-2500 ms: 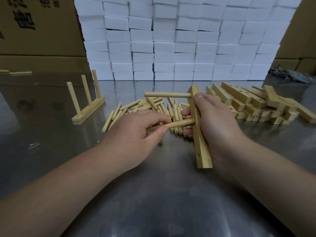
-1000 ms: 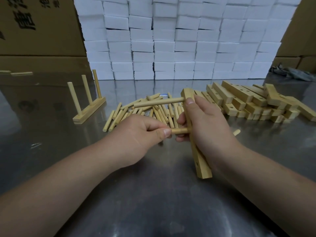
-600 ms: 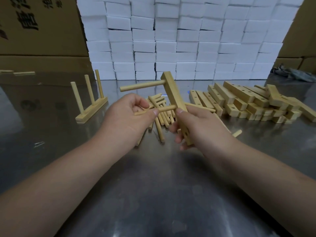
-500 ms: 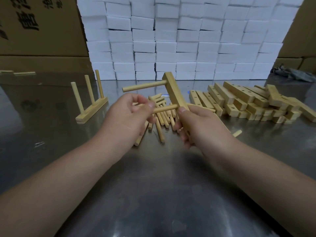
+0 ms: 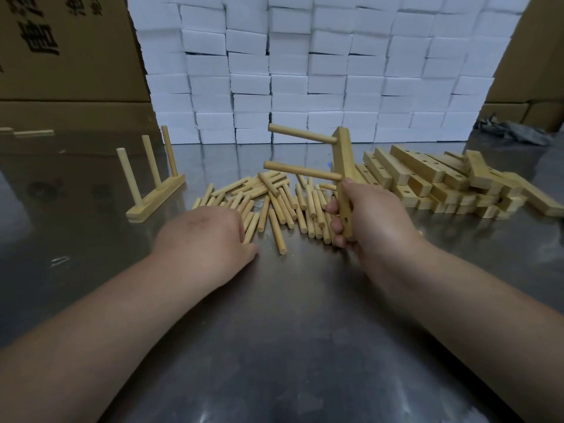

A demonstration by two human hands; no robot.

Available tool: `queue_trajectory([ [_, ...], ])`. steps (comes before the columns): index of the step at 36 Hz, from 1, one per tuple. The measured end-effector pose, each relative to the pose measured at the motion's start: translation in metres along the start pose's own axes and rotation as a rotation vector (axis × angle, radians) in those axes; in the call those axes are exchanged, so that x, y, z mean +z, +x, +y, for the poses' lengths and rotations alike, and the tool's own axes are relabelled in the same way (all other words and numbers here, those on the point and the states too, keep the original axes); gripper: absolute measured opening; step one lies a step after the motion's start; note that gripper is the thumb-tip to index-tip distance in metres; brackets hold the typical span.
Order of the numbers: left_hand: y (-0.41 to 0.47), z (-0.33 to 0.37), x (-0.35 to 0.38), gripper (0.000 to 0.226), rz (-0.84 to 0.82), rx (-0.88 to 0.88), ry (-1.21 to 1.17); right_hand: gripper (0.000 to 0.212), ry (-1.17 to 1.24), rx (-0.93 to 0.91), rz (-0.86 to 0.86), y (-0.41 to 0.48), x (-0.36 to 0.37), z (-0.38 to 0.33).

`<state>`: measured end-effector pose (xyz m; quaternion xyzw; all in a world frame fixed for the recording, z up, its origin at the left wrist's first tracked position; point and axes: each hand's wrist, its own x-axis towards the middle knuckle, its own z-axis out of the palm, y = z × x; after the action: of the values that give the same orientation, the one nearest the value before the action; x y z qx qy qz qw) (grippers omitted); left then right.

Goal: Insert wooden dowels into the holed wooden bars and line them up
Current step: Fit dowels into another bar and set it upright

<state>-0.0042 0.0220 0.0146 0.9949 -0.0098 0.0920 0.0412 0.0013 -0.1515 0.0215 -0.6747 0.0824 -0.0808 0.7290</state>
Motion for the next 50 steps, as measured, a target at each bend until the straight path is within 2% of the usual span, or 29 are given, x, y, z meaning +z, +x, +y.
queue_trajectory([
  [7,-0.002,0.002,-0.003,0.026,-0.036,-0.027,0.073,0.019,0.062,0.025,-0.015,-0.002,-0.001,-0.003],
  [10,-0.003,0.001,-0.005,0.023,-0.001,-0.023,0.062,0.019,0.085,0.043,-0.017,0.000,-0.001,-0.003],
  [14,-0.004,-0.001,-0.011,0.023,0.235,-0.013,-0.023,0.020,0.131,0.017,-0.015,0.003,0.000,-0.001],
  [17,-0.008,0.001,-0.015,0.018,0.404,0.048,-0.234,0.019,0.168,-0.002,-0.011,0.004,0.000,0.000],
  [19,-0.011,0.004,-0.013,0.014,0.375,0.145,-0.336,0.018,0.174,-0.010,-0.008,0.005,0.000,0.001],
  [23,-0.017,0.009,-0.007,0.009,0.206,0.329,-0.438,0.021,0.185,-0.024,-0.023,0.004,-0.001,0.001],
  [27,-0.016,0.008,-0.004,0.007,0.201,0.399,-0.504,0.021,0.176,-0.055,-0.068,0.002,0.000,0.002],
  [29,-0.015,0.008,-0.002,0.020,0.228,0.432,-0.564,0.018,0.174,-0.067,-0.089,0.001,0.002,0.003],
  [32,-0.013,0.007,-0.002,0.028,0.256,0.456,-0.579,0.018,0.169,-0.076,-0.098,0.000,0.002,0.003],
  [50,-0.014,0.006,-0.006,0.027,0.286,0.426,-0.622,0.022,0.072,-0.160,-0.114,-0.006,0.000,0.002],
])
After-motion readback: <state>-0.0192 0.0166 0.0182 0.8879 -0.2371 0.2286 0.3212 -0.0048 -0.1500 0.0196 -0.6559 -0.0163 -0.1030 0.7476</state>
